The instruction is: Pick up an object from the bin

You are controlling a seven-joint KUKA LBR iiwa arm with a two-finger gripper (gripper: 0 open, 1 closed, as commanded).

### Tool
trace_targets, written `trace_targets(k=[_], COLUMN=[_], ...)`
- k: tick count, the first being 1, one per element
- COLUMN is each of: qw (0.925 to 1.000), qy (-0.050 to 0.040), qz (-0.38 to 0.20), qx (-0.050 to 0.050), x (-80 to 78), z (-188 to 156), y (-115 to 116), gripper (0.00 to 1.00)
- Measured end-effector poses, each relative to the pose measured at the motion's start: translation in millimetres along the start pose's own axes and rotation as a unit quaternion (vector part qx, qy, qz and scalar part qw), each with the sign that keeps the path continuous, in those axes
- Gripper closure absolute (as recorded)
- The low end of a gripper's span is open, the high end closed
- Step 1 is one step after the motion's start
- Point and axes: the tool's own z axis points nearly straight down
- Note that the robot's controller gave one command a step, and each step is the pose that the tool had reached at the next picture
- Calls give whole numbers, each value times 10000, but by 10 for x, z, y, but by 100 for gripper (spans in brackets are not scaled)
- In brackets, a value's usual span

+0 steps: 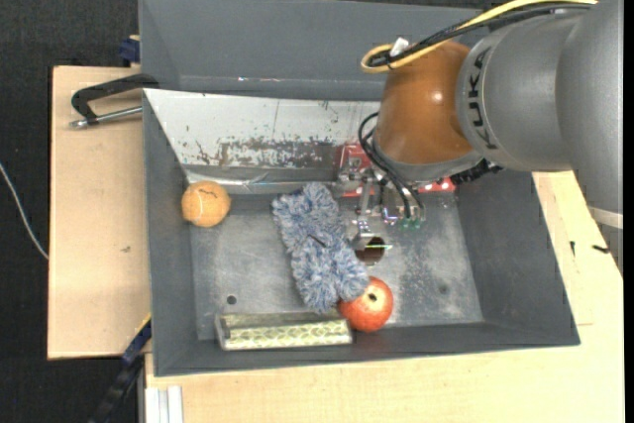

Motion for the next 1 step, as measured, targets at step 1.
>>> trace_targets(k=[1], qw=[9921], qy=[45], qz=[1253], qx=[8], x=[128], z=[226], y=[185], gripper=[0])
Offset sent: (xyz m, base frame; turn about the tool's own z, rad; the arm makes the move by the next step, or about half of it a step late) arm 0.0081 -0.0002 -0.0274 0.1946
